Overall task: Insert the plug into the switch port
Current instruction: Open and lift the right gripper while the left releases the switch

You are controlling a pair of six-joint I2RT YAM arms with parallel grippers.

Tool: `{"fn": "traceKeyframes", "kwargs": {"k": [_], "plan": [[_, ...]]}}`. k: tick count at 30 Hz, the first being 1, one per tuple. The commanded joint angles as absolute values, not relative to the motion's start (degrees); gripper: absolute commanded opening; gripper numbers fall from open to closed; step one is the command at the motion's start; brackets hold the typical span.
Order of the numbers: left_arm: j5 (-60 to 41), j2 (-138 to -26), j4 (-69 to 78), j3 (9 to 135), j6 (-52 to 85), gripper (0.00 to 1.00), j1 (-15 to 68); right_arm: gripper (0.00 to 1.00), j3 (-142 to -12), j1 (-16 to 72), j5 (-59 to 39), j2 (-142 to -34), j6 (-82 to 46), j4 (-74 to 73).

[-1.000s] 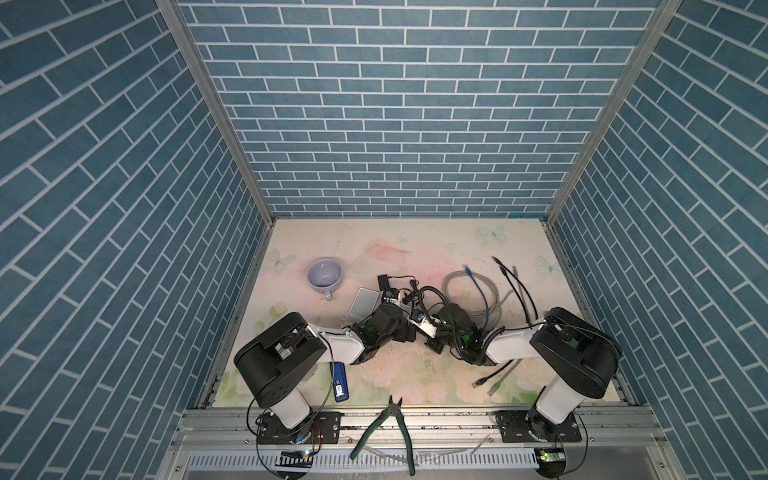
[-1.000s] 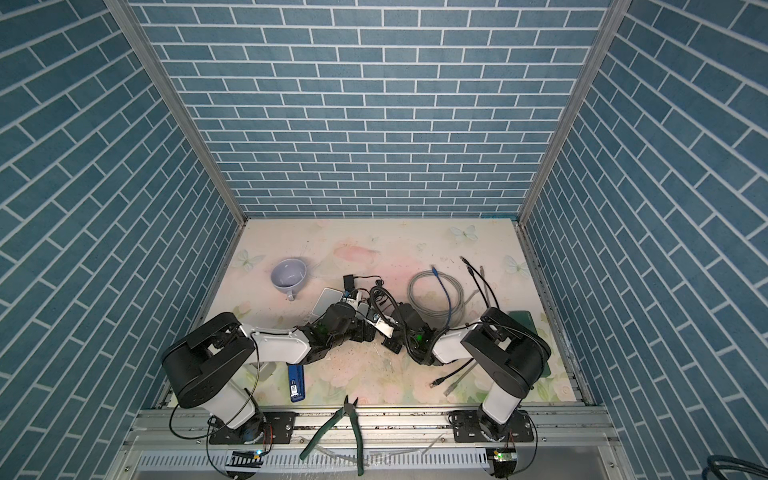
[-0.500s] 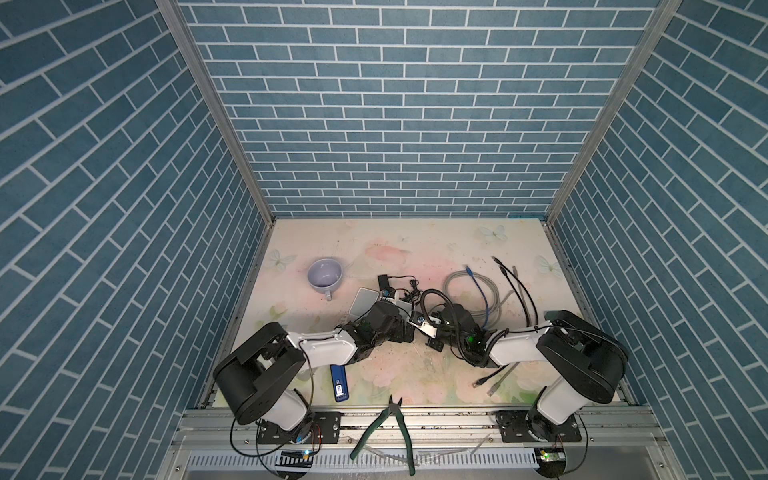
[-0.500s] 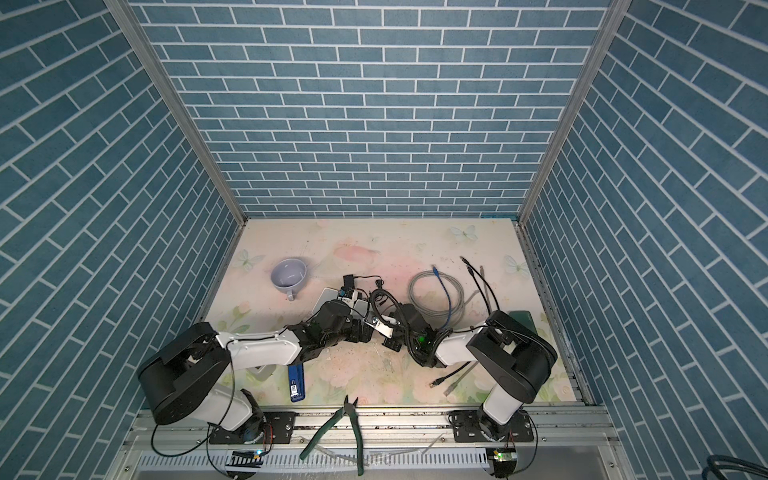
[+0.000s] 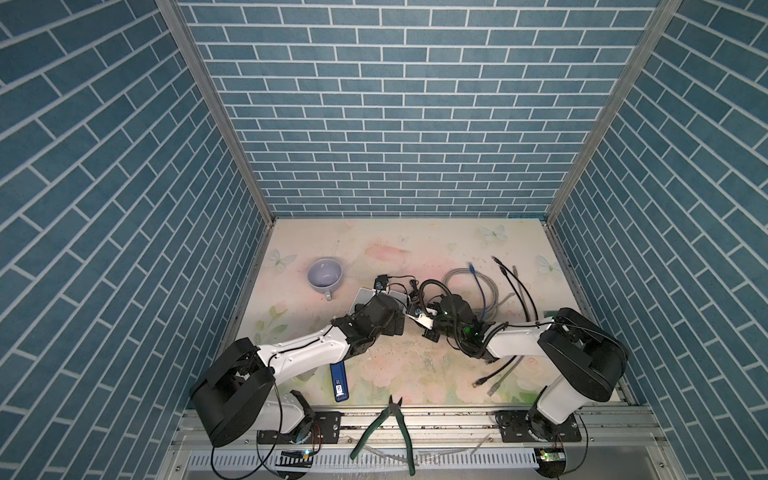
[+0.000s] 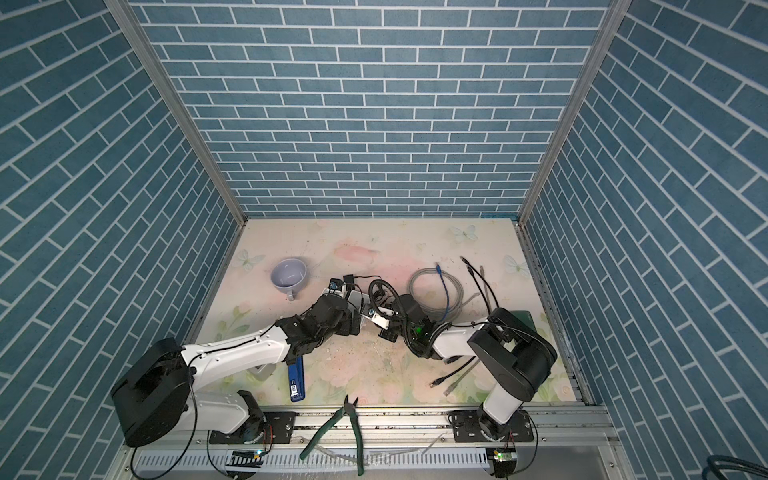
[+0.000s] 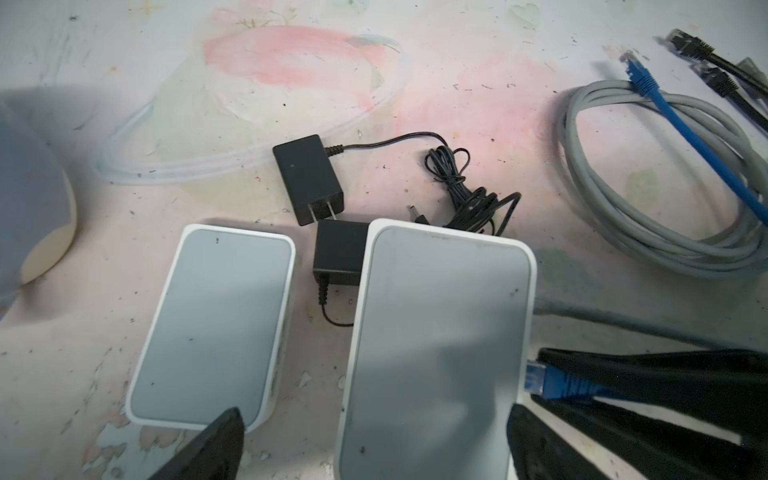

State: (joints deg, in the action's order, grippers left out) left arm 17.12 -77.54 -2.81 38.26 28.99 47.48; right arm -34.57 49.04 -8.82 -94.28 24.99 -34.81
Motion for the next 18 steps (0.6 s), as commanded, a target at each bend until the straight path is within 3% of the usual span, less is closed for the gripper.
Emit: {"fn": "traceKeyframes", "kwargs": {"k": [1,11,18], "plan": [[17.6,-74.1,-2.3,37.9,28.1,1.0,48.4,0.16,-36.4,46.6,-4.7,-96.8,23.8,-26.4],[19.5,-72.9,-6.8,39.0,28.2,0.99,48.3,0.18,-39.1,46.5,-7.9,-98.6,24.2,-17.1],[20.6,-70.6,-0.8,34.8,28.0,0.99,48.2,0.24,-38.7,46.5,-8.3,-98.5,23.8,-14.2]]}}
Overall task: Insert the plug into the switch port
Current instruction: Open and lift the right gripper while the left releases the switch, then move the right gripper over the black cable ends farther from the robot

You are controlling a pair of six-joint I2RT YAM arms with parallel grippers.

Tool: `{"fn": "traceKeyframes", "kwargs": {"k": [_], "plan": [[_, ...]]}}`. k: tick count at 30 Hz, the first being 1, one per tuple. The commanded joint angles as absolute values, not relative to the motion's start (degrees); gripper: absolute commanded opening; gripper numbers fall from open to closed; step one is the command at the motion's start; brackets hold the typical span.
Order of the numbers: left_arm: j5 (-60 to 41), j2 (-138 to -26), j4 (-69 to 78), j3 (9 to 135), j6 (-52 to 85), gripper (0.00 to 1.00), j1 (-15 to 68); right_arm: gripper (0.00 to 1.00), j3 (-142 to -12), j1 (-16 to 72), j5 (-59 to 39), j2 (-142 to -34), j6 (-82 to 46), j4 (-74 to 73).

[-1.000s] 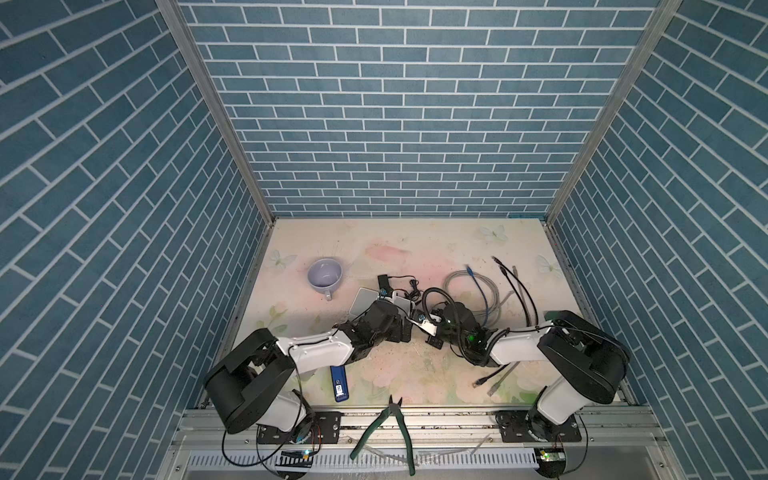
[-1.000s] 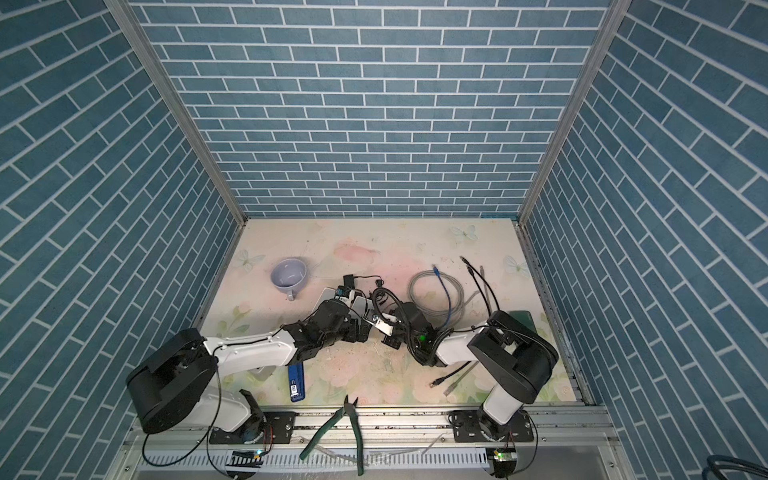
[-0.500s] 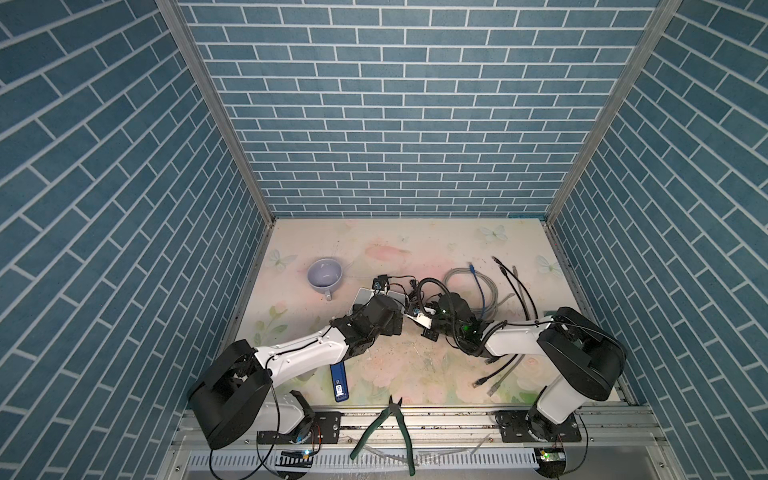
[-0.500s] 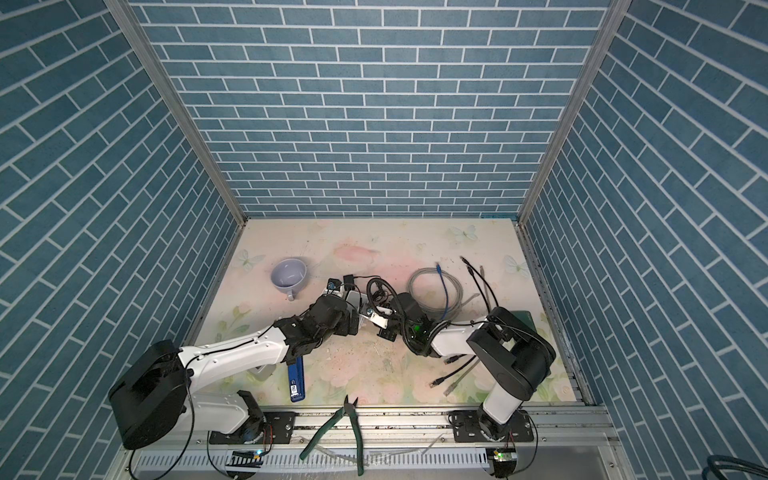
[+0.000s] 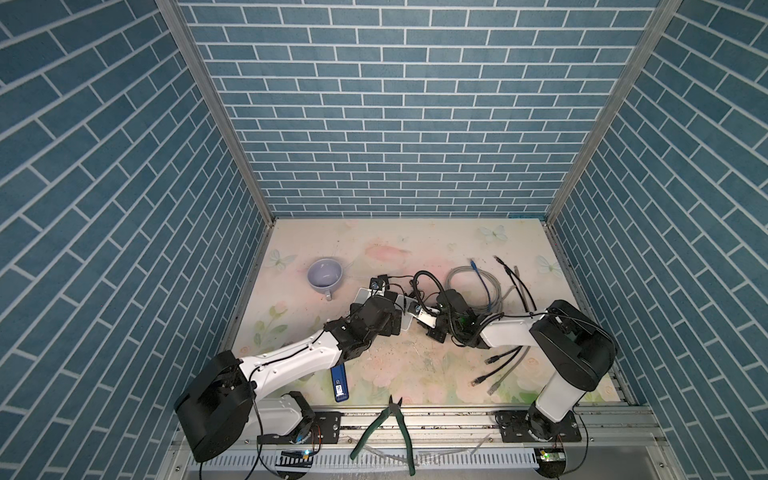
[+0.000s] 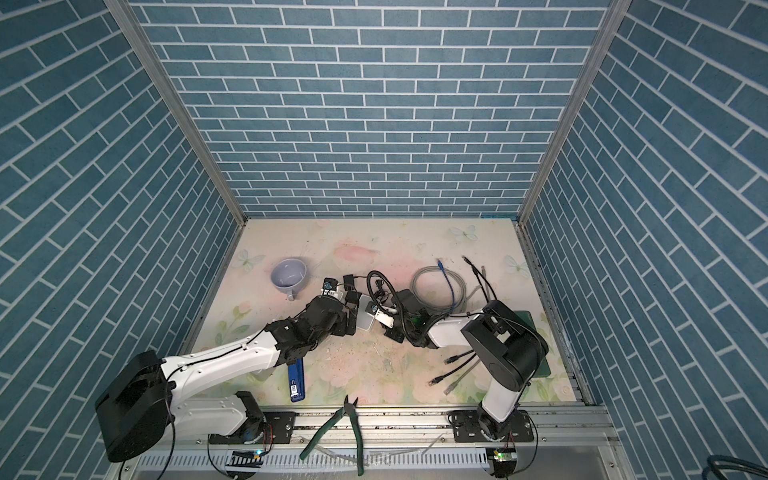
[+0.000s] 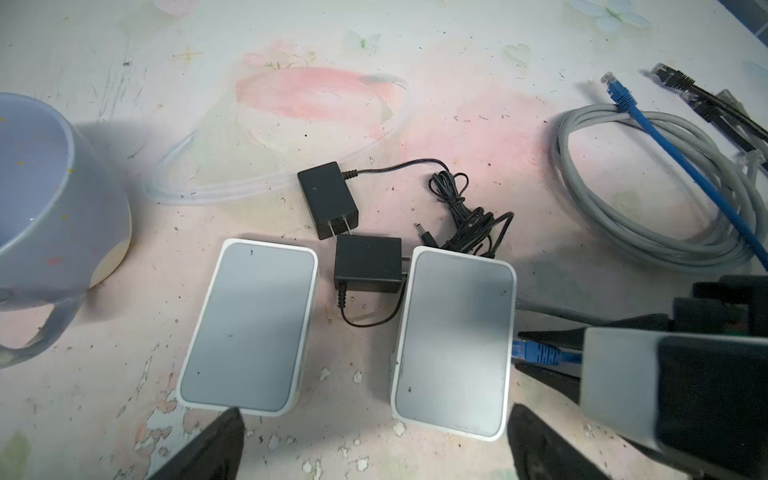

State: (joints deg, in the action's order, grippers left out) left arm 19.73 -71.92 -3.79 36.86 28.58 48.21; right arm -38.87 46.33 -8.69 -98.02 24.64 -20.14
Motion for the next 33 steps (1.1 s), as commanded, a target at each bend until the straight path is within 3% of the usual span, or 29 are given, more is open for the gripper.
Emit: {"fn": "traceKeyframes", "kwargs": {"k": [1,10,21,28,33], "plan": [[20.4,-70.1,0.2,34.1,28.1,1.0,48.1,0.26,-38.5,46.5,-8.3,-98.4,23.7,-14.3],[20.0,-65.8,9.0,27.9,29.6,1.0,47.8,0.44,-37.9,46.4,-9.8,-91.6,22.5,-11.7],[15.0,-63.8,7.8,27.5,25.2,1.0,47.6,0.43,-35.9,45.6,-9.8,-74.3,19.4,3.1],[11.3,-67.2,9.5,28.8,23.8,1.0,47.7,0.4,-40.0,41.5,-4.1,-64.7,28.8,20.3],[9.1,-69.7,9.5,30.2,22.3,1.0,47.8,0.4,-41.6,37.1,-6.4,-60.2,39.6,32.2]]}}
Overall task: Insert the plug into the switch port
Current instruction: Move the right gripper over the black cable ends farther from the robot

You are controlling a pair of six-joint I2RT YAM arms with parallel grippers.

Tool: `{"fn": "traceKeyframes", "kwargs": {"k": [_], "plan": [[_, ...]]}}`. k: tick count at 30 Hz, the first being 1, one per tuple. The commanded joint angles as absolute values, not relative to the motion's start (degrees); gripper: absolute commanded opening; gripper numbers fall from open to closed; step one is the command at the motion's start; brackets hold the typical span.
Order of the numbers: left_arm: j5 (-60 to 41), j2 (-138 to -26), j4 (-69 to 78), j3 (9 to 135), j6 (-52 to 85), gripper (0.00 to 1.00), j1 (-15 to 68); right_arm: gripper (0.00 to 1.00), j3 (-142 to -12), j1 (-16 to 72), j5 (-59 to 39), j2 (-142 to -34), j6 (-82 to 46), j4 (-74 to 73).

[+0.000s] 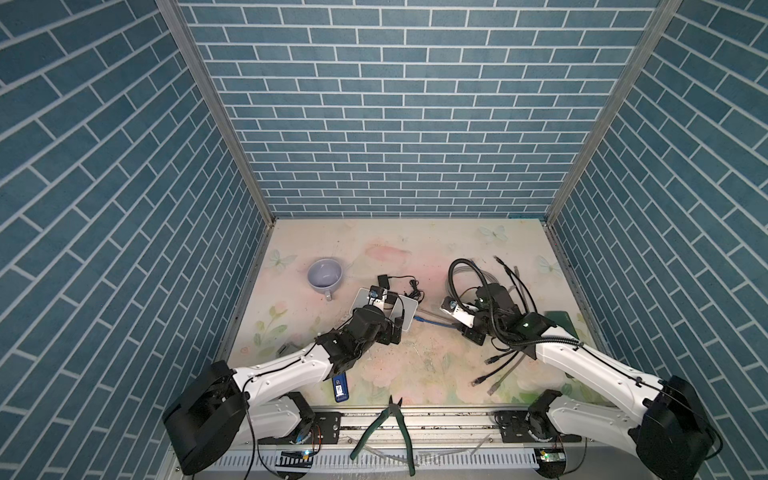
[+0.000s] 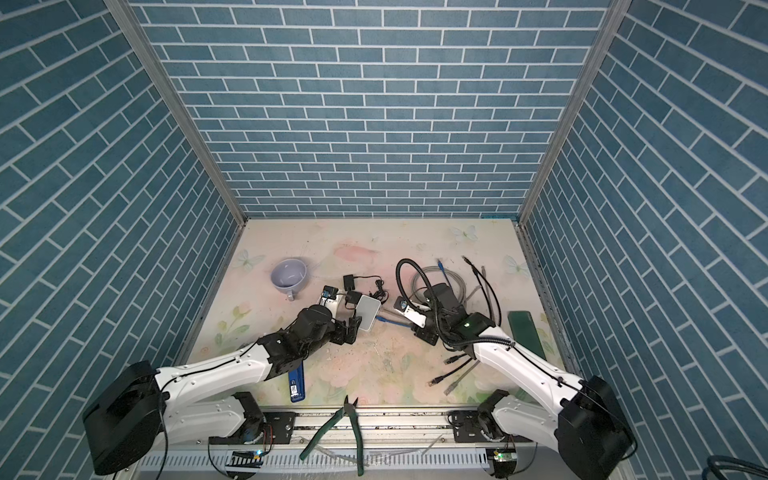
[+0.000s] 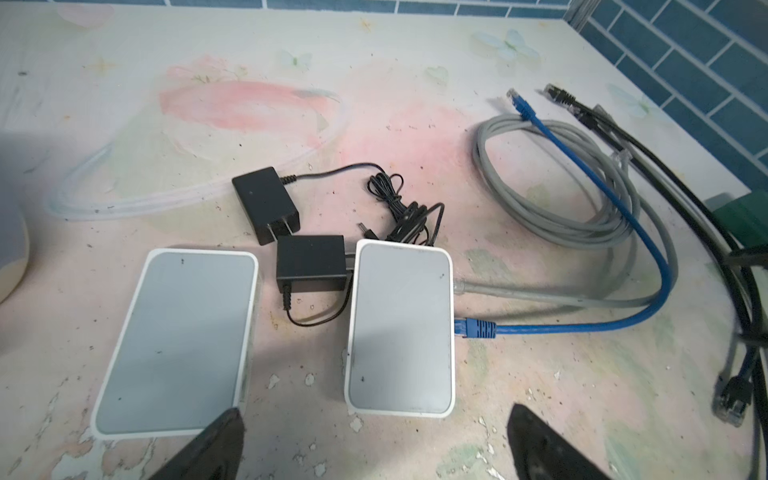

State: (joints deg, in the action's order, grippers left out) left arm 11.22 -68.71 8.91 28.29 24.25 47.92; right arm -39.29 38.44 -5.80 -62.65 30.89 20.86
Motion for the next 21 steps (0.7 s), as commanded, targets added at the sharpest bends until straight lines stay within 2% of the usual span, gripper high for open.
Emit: {"fn": "traceKeyframes", "kwargs": {"k": [1,5,10,21], "plan": [[8.7,-70.2,9.4,30.4,21.9,1.0,47.7,0.4,-41.3,36.3,-6.0,-59.2,40.7,33.1],[7.7,-71.8,10.1,30.7,20.2,1.0,47.8,0.4,-41.3,32.4,-6.2,-58.2,43.3,38.3],[6.8,-73.2,11.2,30.8,17.9,0.99,47.8,0.39,-42.2,29.7,-5.4,-63.9,48.2,46.2],[6.3,-74.8,14.1,28.7,16.8,0.99,47.8,0.37,-39.8,24.5,-2.0,-68.4,53.9,47.0]]}}
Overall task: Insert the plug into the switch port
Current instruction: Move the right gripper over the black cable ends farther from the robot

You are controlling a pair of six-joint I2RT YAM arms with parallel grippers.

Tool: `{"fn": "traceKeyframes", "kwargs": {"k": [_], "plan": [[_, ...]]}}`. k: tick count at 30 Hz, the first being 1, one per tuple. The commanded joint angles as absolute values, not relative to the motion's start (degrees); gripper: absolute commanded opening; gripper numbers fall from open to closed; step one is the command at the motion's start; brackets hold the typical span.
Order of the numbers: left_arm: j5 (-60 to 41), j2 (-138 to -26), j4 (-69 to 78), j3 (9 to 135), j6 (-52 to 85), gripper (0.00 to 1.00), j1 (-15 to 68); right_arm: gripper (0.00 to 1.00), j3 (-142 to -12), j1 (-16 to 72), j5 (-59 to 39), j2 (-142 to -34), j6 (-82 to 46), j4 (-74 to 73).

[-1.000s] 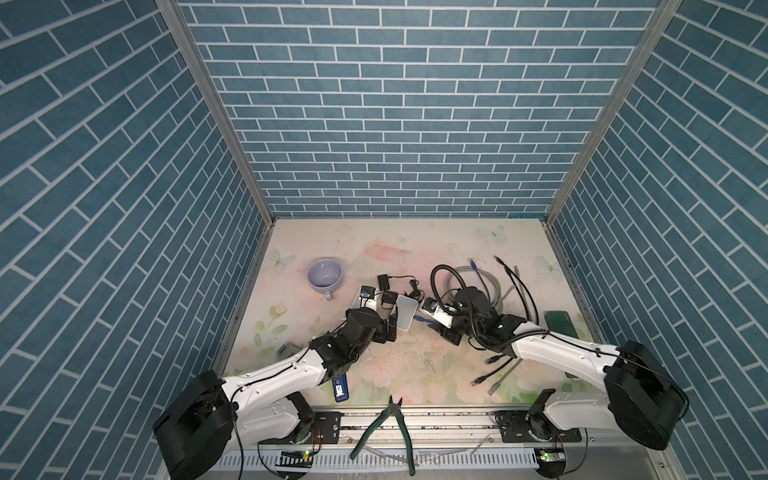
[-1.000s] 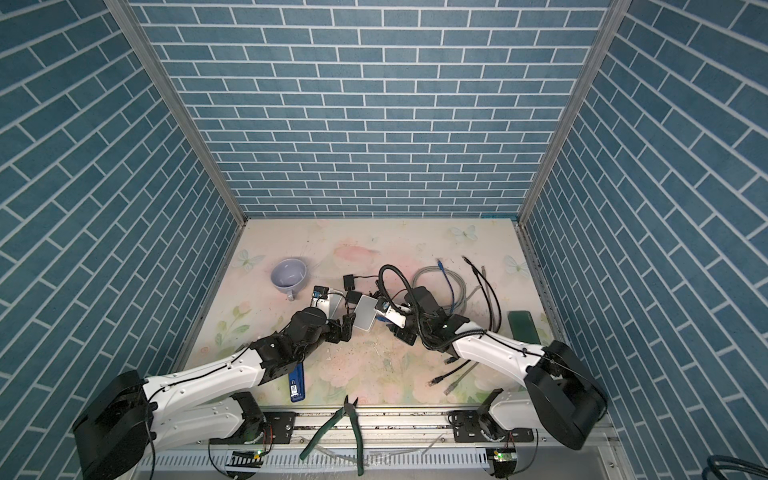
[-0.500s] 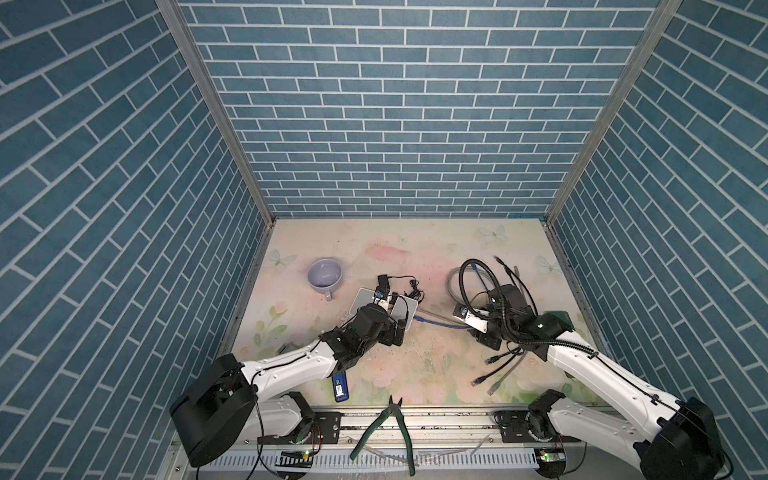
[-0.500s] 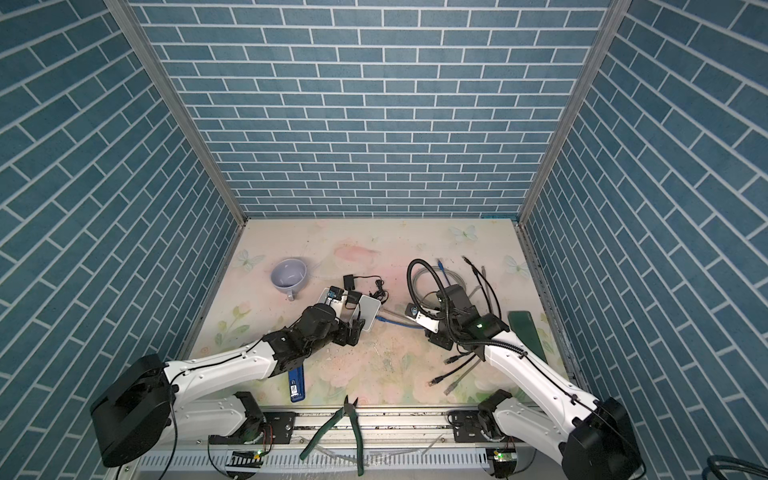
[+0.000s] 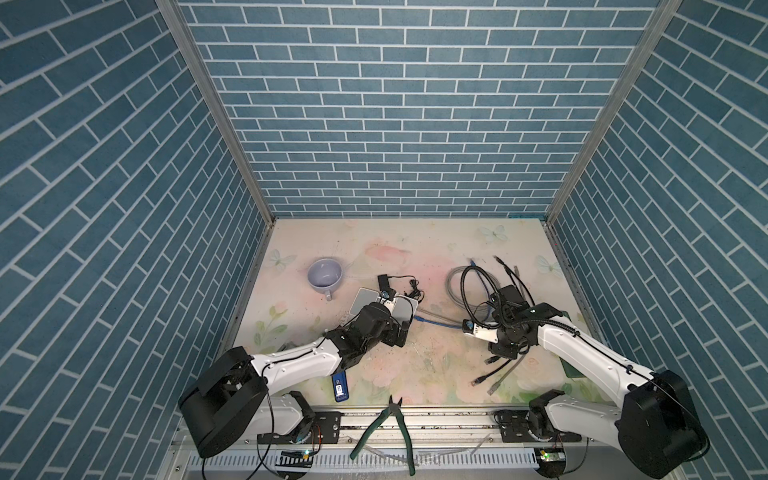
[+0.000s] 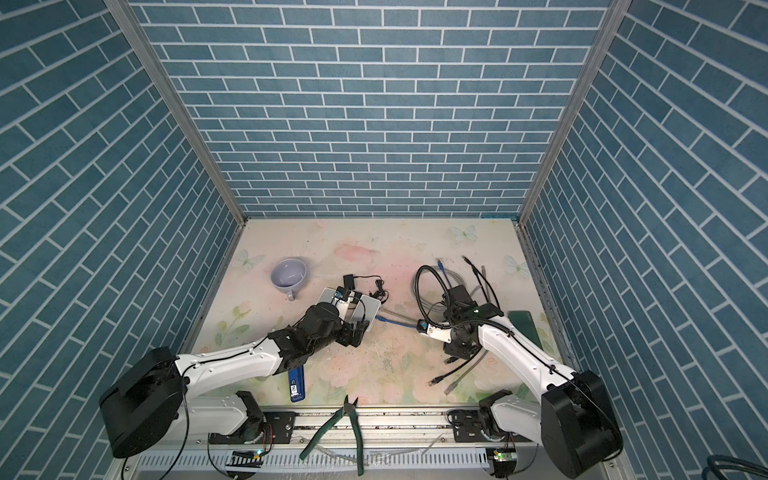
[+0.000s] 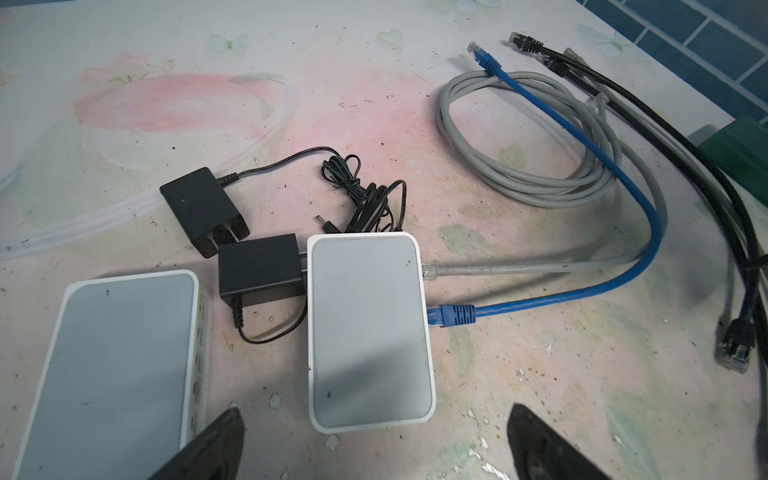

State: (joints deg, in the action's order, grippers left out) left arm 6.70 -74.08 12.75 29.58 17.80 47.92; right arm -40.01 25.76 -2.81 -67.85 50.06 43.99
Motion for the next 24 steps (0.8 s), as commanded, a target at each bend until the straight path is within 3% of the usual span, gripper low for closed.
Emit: {"fn": "traceKeyframes", "kwargs": {"k": [1,24], "plan": [[6.4,-74.9,14.1,28.8,16.8,1.0,47.8,0.37,-39.8,24.1,-1.9,-68.5,54.2,47.6],[6.5,-76.1,15.9,28.8,15.2,1.0,47.7,0.37,-37.6,18.1,0.4,-71.2,60.4,46.1]]}}
